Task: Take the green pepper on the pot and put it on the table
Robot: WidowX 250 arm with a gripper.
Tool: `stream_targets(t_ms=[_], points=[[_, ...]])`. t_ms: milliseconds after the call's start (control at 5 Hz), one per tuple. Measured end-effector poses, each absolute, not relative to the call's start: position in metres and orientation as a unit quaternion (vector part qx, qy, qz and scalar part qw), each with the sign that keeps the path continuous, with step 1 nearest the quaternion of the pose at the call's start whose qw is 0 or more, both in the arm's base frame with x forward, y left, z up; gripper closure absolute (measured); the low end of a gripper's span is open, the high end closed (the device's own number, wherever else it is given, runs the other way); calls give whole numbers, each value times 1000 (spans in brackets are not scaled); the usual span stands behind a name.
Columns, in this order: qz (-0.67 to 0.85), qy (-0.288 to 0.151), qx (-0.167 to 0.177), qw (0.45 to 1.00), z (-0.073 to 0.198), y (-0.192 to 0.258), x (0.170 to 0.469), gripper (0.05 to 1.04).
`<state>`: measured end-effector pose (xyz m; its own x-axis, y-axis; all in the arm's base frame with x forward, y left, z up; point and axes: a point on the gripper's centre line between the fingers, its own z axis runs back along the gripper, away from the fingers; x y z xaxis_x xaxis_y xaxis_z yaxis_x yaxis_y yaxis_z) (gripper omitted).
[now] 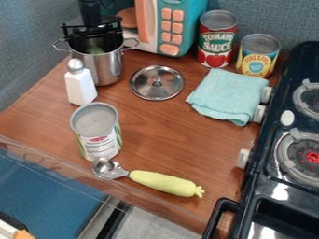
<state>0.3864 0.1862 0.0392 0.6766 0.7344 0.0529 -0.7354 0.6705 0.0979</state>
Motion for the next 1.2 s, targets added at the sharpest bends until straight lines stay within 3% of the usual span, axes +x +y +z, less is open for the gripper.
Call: stream_targets(t_ms=[200, 400, 600, 800, 1000, 1200], points=[[404, 0, 45, 914, 42, 183, 386, 416], [401, 6, 26, 916, 54, 176, 390, 656], [405, -9, 1, 914, 83, 169, 399, 889], [409, -26, -14, 912, 107, 165, 404, 965], [417, -7, -10, 909, 99, 163, 397, 782], [412, 11, 3, 911, 80, 163, 387, 496]])
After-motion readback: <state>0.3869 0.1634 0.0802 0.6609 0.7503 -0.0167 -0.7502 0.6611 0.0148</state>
